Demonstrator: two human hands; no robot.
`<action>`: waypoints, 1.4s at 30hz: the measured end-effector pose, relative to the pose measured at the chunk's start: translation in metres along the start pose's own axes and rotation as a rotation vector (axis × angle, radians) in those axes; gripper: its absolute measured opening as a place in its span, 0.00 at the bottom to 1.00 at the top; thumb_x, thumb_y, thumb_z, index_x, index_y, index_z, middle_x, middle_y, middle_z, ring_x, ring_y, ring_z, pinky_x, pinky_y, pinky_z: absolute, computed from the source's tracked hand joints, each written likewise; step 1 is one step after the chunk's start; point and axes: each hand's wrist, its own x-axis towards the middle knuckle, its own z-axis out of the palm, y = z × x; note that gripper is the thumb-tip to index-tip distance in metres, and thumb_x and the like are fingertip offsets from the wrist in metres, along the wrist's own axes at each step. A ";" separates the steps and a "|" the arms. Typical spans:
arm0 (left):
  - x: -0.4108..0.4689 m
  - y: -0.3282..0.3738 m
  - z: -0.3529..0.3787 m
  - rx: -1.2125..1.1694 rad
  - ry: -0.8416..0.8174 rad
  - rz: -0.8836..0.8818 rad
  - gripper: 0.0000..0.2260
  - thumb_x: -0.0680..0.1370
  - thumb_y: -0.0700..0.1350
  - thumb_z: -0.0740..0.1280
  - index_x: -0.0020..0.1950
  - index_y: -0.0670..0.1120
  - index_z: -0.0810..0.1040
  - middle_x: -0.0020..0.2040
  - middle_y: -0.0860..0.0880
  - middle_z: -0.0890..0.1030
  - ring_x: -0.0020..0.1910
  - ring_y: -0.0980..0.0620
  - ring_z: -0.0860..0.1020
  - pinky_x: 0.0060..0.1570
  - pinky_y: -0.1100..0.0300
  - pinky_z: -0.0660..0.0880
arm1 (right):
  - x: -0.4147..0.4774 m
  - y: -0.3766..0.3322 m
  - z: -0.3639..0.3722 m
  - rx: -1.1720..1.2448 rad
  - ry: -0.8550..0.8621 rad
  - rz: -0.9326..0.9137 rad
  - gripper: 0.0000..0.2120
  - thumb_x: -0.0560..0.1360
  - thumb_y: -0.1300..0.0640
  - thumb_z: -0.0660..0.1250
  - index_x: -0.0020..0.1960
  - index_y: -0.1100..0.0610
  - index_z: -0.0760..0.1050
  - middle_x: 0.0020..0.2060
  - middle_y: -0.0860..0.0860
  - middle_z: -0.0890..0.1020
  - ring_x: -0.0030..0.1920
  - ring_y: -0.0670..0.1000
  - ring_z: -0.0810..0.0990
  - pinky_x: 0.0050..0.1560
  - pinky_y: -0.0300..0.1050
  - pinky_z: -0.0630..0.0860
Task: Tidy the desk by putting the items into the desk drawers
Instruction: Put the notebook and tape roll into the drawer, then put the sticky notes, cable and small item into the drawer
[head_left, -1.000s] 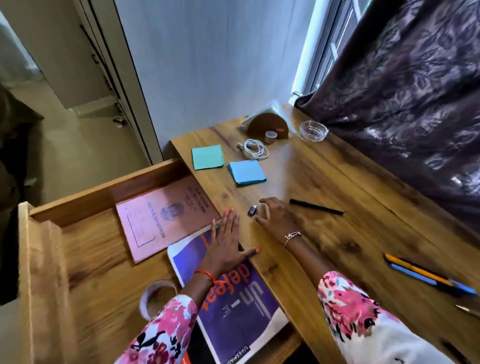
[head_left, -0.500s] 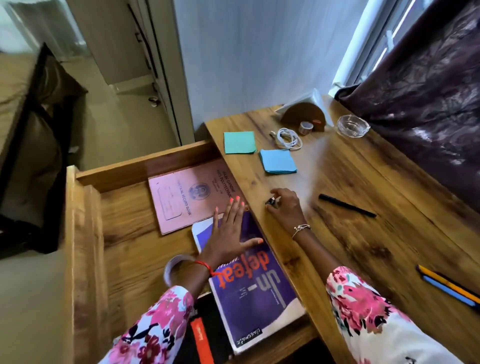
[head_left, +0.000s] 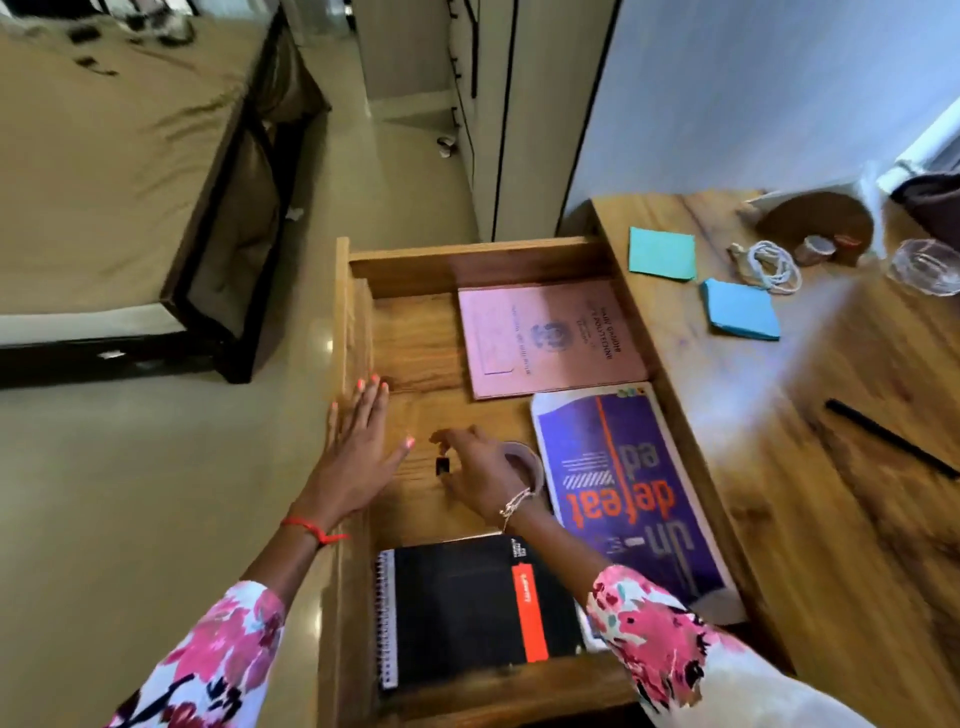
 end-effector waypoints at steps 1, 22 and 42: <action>-0.005 -0.005 0.002 0.004 -0.001 -0.002 0.34 0.79 0.57 0.55 0.76 0.45 0.40 0.78 0.49 0.40 0.73 0.56 0.34 0.70 0.54 0.32 | -0.001 -0.005 0.013 -0.043 -0.041 -0.010 0.21 0.71 0.63 0.67 0.63 0.56 0.70 0.55 0.57 0.77 0.57 0.57 0.71 0.56 0.46 0.69; 0.048 0.112 0.019 -0.146 0.092 0.338 0.28 0.79 0.47 0.61 0.75 0.38 0.54 0.76 0.41 0.55 0.77 0.45 0.50 0.73 0.47 0.44 | -0.063 0.018 -0.057 -0.105 0.339 0.172 0.14 0.67 0.69 0.66 0.52 0.69 0.76 0.47 0.65 0.80 0.51 0.63 0.75 0.54 0.54 0.68; 0.054 0.412 0.121 -0.024 -0.223 0.798 0.30 0.80 0.51 0.57 0.76 0.40 0.50 0.78 0.43 0.49 0.77 0.48 0.45 0.73 0.47 0.43 | -0.276 0.219 -0.271 -0.161 0.876 0.805 0.07 0.72 0.67 0.63 0.47 0.65 0.78 0.47 0.60 0.81 0.54 0.60 0.74 0.56 0.43 0.64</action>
